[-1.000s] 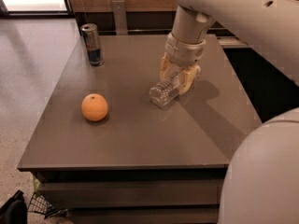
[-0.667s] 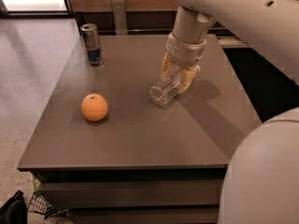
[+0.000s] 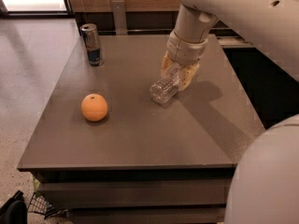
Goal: Place water bottle upright
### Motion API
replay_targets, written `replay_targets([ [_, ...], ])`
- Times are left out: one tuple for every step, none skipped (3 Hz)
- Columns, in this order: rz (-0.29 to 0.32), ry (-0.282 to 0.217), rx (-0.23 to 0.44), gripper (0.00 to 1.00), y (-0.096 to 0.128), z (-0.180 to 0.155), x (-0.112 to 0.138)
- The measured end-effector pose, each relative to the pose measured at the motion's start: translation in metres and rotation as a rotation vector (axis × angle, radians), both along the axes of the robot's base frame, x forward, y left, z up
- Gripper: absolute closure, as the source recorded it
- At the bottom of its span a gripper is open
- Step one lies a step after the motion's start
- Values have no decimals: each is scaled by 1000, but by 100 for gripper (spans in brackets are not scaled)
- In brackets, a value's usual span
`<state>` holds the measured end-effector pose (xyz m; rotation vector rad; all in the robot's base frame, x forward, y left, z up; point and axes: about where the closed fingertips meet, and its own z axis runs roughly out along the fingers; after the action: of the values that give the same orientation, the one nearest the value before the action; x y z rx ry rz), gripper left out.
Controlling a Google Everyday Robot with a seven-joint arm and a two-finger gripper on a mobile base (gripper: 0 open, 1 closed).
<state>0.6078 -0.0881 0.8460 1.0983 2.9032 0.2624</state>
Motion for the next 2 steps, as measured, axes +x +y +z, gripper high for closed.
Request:
replay_targets([
  [67, -180, 26, 100, -18, 36, 11],
  [109, -328, 53, 100, -33, 64, 18],
])
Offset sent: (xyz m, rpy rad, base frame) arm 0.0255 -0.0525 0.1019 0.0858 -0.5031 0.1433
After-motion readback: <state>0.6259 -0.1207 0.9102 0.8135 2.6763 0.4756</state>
